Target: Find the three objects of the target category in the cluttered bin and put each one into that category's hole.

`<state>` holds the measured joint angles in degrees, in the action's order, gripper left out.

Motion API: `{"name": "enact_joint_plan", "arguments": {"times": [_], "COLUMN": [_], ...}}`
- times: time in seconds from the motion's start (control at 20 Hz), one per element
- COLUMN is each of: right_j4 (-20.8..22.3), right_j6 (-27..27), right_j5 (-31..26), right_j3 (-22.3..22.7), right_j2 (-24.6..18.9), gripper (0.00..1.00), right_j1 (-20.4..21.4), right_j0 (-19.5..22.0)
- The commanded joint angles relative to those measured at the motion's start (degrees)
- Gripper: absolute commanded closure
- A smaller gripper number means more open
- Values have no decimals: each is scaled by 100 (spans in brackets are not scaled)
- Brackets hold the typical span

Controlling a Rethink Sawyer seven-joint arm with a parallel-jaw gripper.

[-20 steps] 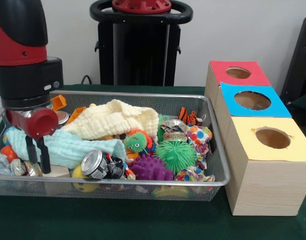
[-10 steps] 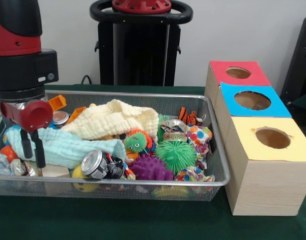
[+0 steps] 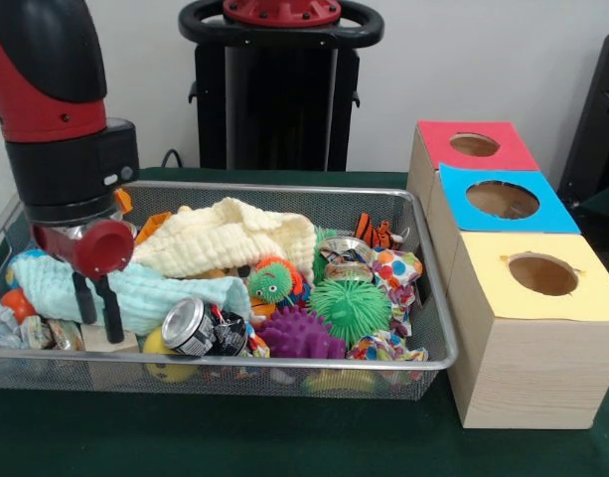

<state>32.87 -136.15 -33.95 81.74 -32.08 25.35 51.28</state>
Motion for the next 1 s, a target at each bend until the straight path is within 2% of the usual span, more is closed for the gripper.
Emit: {"name": "enact_joint_plan", "arguments": {"times": [0.05,0.35,0.55,1.0], "right_j4": [420,517,351,347], "right_j6": [1664,1870,1857,1679], "right_j5": [-273,-376,-701,-592], "right_j3": [299,204,213,479], "right_j2": [-77,-113,-85,-40], "gripper": [0,0,0,0], "right_j1": [-842,-1250,-1421,-1432], "right_j0": [73,229,305,389]}}
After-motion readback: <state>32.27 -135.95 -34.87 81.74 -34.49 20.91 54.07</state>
